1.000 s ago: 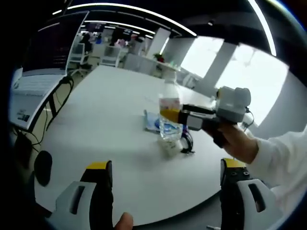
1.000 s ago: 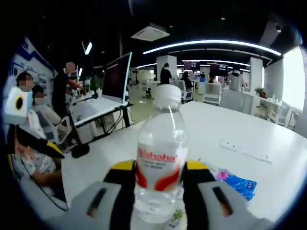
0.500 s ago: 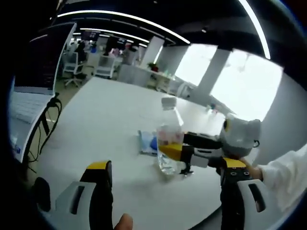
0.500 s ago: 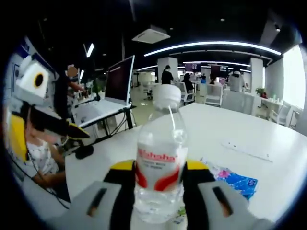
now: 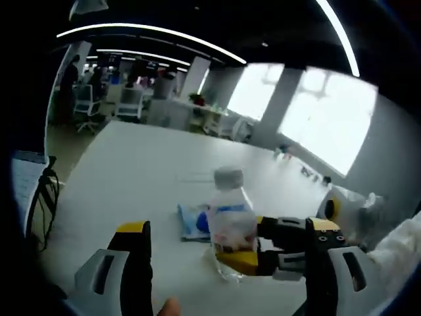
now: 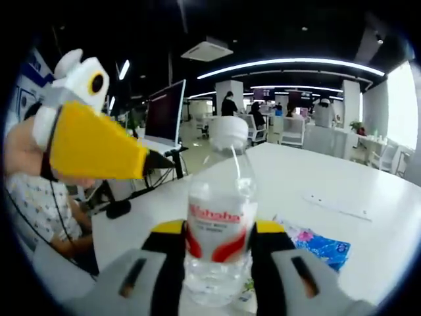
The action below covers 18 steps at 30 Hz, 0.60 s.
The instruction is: Arrange the tabletop items into an orderly group along one side of the table until the central work area is clear of visible clutter.
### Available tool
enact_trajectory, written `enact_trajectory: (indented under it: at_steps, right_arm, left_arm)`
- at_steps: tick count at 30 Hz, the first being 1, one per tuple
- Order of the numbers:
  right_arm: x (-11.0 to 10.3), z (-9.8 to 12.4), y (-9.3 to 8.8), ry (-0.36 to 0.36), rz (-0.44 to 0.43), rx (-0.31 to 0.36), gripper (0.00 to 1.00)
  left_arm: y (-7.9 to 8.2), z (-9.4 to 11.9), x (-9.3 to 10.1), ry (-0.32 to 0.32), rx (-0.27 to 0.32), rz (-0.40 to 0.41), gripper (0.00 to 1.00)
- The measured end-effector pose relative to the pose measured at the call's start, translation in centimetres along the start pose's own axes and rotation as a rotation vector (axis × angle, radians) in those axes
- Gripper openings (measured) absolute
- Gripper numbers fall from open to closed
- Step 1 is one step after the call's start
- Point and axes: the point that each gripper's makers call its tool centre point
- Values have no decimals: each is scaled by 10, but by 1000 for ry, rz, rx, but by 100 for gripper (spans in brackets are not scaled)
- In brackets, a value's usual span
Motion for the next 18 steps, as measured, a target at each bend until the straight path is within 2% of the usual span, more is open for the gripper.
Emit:
enact_trajectory:
  at_steps: [6, 9, 11, 18]
  right_arm:
    - [3, 2, 2, -8, -6, 5, 36]
    - [4, 2, 6, -10, -4, 13, 36]
    - [4, 2, 6, -10, -4, 15, 36]
    - [4, 1, 5, -6, -6, 13, 36]
  left_arm:
    - [11, -16, 0, 0, 22, 34, 95]
    - [17, -22, 1, -2, 36, 20, 94]
    - [18, -25, -1, 11, 30, 4, 94]
    - [21, -30, 3, -5, 31, -2, 93]
Point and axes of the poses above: the point that each gripper's makers call its tool centre point, and the gripper's own axes: z roughly backward along the fingers, x roughly to its right, y roughly out of its top, and after that the axes turned 4 degrees about z, right-handed
